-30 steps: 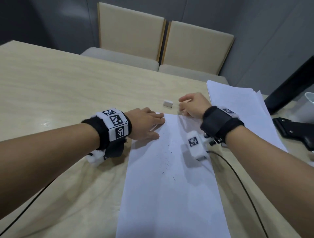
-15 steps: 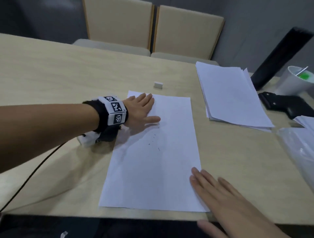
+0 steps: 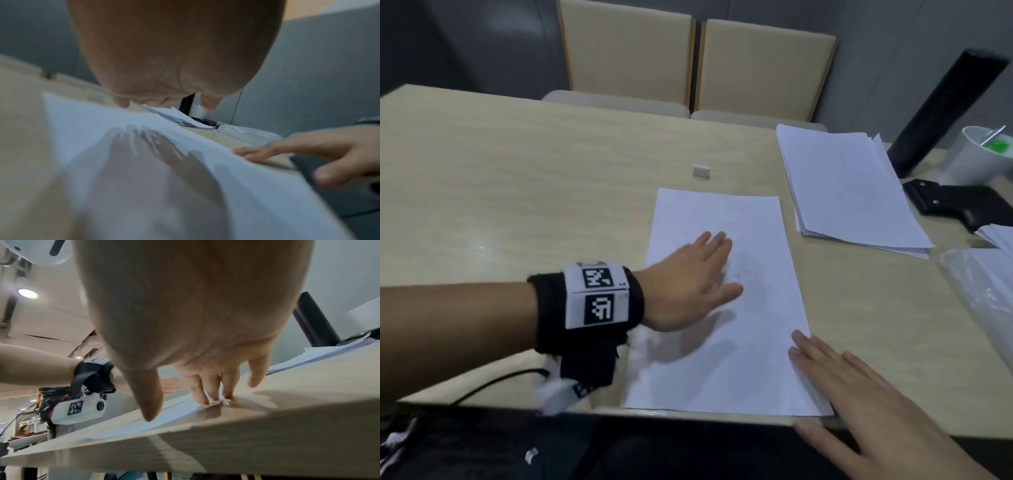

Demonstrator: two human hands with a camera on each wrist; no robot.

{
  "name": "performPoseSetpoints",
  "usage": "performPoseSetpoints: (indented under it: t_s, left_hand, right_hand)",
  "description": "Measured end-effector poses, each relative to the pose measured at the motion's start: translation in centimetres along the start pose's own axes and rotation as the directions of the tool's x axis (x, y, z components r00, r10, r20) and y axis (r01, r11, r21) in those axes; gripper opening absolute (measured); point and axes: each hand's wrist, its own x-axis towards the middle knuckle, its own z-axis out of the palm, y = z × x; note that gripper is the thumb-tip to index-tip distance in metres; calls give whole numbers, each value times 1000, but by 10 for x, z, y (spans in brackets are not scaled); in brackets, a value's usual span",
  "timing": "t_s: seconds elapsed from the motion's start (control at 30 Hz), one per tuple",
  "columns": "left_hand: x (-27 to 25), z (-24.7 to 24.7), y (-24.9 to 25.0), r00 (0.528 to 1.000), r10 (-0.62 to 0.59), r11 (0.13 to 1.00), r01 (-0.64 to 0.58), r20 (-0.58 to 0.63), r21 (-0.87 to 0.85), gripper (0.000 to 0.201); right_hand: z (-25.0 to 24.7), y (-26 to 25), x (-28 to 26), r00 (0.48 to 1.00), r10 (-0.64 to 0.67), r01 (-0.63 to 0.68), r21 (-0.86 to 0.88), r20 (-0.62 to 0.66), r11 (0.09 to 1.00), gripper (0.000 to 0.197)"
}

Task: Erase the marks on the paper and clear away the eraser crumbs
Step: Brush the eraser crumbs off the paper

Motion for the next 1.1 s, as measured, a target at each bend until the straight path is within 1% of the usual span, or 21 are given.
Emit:
performPoseSetpoints:
  t_s: [0.07, 0.1, 0.17, 0.23, 0.27, 0.33, 0.37, 0.4, 0.47, 0.53, 0.6, 0.63, 0.73, 0.77, 0.8, 0.83, 0.87, 0.93, 0.97, 1.03, 1.1]
  left_hand:
    - [1, -6, -29, 999, -31, 967, 35, -21, 251, 82]
    - [0, -8, -40, 999, -44, 942, 43, -4, 333, 85]
    - [-3, -9, -51, 996, -73, 922, 44, 60, 385, 86]
    - [-5, -7, -51, 995, -60, 915, 21, 84, 404, 89]
    - [-6, -7, -49, 996, -44, 907, 8, 76, 420, 92]
    - [-4, -6, -50, 999, -12, 899, -12, 52, 438, 96]
    - [-4, -6, -52, 999, 15, 900, -31, 39, 435, 96]
    - [-4, -6, -54, 999, 45, 902, -51, 24, 428, 97]
    - [-3, -7, -57, 996, 86, 895, -80, 7, 438, 104]
    - [-5, -7, -59, 997, 78, 882, -77, 18, 464, 119]
    - [-5, -8, -60, 997, 70, 878, -69, 16, 473, 118]
    - [-5, -8, -61, 997, 76, 875, -72, 10, 478, 115]
    - [-4, -9, -62, 997, 76, 872, -77, 22, 484, 109]
    - [-4, -9, -62, 997, 71, 879, -77, 30, 471, 108]
    - [-4, -9, -61, 997, 71, 885, -78, 32, 460, 108]
    - [-5, -9, -61, 997, 72, 888, -78, 29, 453, 107]
    - [-5, -8, -61, 997, 70, 890, -76, 29, 450, 107]
    - [-5, -9, -61, 997, 63, 890, -73, 37, 449, 106]
    - [-6, -9, -61, 997, 63, 889, -74, 40, 452, 106]
    - [-5, -10, -59, 997, 71, 882, -81, 40, 464, 107]
    - [-5, -11, -60, 997, 67, 882, -75, 34, 464, 106]
  right_hand:
    - [-5, 1, -3, 999, 13, -18, 90, 49, 996, 74]
    - [-11, 0, -2, 1000, 25, -27, 166, 15, 986, 78]
    - [-28, -7, 1, 991, 119, -95, 323, -54, 942, 74]
    - [-42, -27, 13, 961, 225, -74, 630, -163, 773, 49]
    - [-47, -41, 24, 942, 274, -16, 790, -193, 613, 38]
    - [-47, -73, 54, 960, 268, 52, 990, -87, 133, 28]
    - [-42, -87, 71, 975, 223, 22, 990, 9, -138, 28]
    - [-35, -98, 87, 980, 175, -29, 931, 99, -365, 30]
    - [-24, -110, 111, 980, 113, -56, 771, 164, -635, 37]
    - [-17, -107, 119, 970, 173, 22, 643, 172, -765, 42]
    - [-12, -97, 118, 932, 301, 149, 545, 201, -825, 42]
    - [-7, -88, 109, 893, 408, 257, 528, 191, -809, 40]
    - [-2, -61, 75, 671, 730, 518, 619, 135, -590, 39]
    - [-2, -56, 69, 616, 781, 553, 646, 109, -527, 39]
    - [-3, -58, 68, 596, 799, 566, 667, 74, -484, 39]
    - [-6, -65, 71, 640, 768, 540, 691, 35, -481, 38]
    - [-11, -74, 80, 728, 685, 472, 710, 19, -522, 36]
    - [-15, -93, 106, 897, 434, 249, 723, 77, -644, 35]
    - [-15, -98, 118, 938, 323, 142, 714, 124, -686, 36]
    - [-13, -96, 130, 943, 271, 91, 630, 195, -771, 38]
    - [-9, -75, 124, 879, 422, 236, 568, 220, -788, 32]
